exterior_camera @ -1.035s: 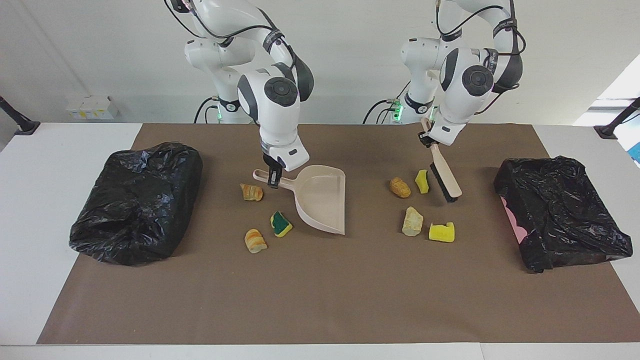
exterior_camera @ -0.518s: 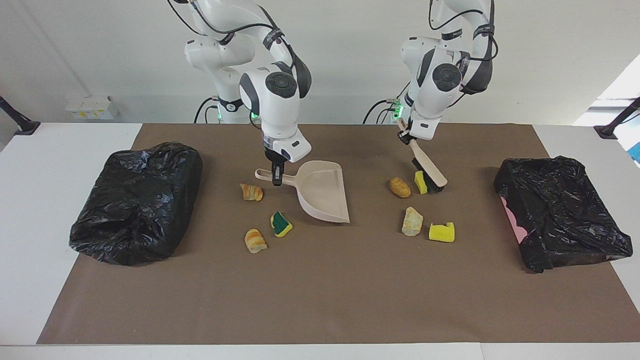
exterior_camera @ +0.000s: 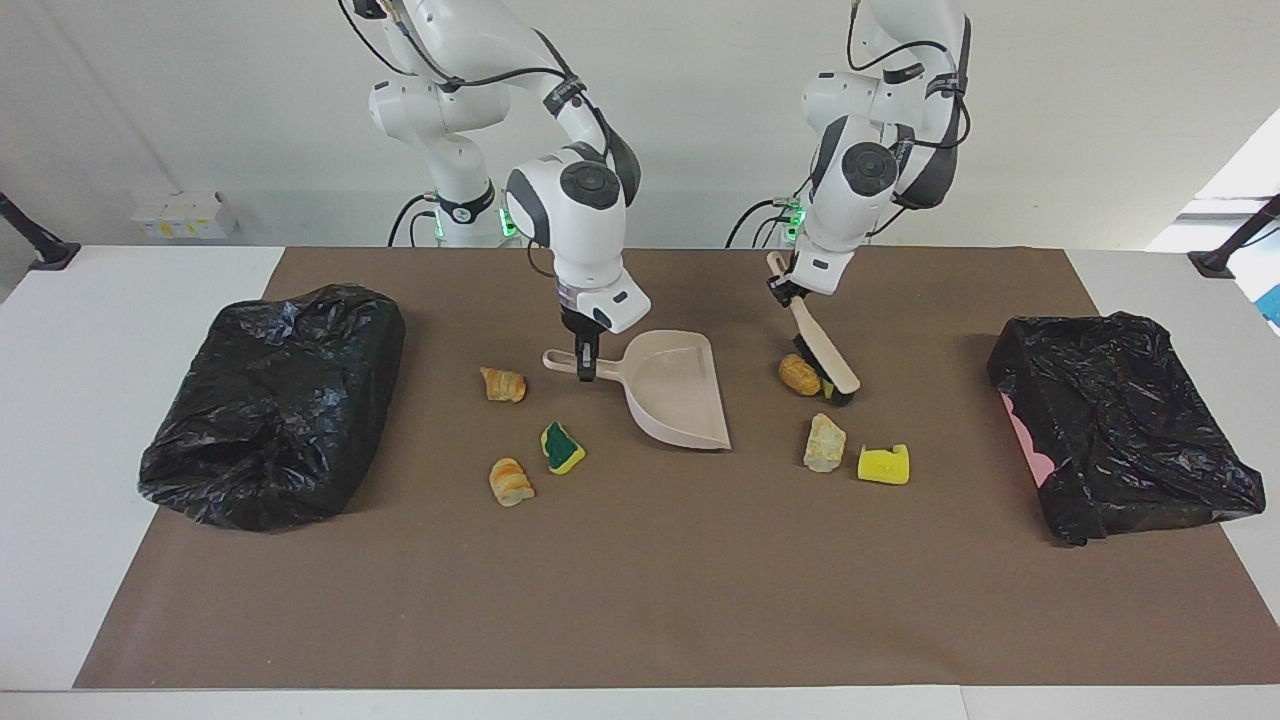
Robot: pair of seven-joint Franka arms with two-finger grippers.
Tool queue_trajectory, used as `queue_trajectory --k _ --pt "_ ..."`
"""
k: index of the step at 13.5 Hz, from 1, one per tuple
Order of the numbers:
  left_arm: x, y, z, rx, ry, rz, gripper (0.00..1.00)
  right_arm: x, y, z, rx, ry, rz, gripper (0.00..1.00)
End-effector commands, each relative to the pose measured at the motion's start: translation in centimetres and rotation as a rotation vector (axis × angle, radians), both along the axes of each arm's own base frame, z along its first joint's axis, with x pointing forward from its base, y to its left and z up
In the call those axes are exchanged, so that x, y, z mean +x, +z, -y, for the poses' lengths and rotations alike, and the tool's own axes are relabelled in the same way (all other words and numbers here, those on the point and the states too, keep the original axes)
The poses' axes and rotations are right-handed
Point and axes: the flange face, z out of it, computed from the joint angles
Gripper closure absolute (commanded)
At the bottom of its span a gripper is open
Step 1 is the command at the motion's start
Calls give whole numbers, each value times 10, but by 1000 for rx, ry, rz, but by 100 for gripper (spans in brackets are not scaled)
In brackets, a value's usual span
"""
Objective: Sweep and dump trash in bin
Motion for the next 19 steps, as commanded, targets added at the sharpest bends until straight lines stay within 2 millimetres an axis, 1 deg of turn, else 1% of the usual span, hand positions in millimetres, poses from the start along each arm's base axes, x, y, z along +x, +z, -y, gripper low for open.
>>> queue_trajectory --k 1,2,3,4,5,6,7,8,9,12,15,17,18,19 --pt "8 2 10 -64 -27 -1 100 2 -3 -22 24 -4 7 100" --pt "6 1 16 -62 -47 -4 100 1 -4 -21 13 -8 -2 100" --pt "-1 3 31 -69 -87 1 100 0 -4 -19 0 -9 -11 100" --pt "0 8 38 -90 -84 9 100 -1 -1 -19 -21 -7 -25 100" --pt "1 10 41 -102 -80 13 100 2 9 -19 -56 -4 -36 100" --pt "-4 10 50 -104 -100 14 100 3 20 -21 -98 5 -44 100" --pt "-4 11 52 -105 -103 15 100 7 30 -18 -138 6 -52 100" --pt "-5 13 55 -108 -113 19 100 7 35 -17 -178 14 -55 100" --pt "-5 14 67 -111 -134 20 100 6 34 -17 -207 30 -47 100" --pt "-3 31 101 -178 -144 20 100 0 28 -19 -219 43 -53 100" --pt "2 56 111 -218 -166 60 100 -1 24 -21 -222 51 -50 100" --pt "11 77 110 -242 -157 94 100 0 24 -20 -221 51 -49 100" --pt "14 83 112 -255 -151 101 100 0 23 -21 -220 51 -49 100" --pt "15 85 112 -260 -148 104 100 0 22 -21 -217 51 -48 100"
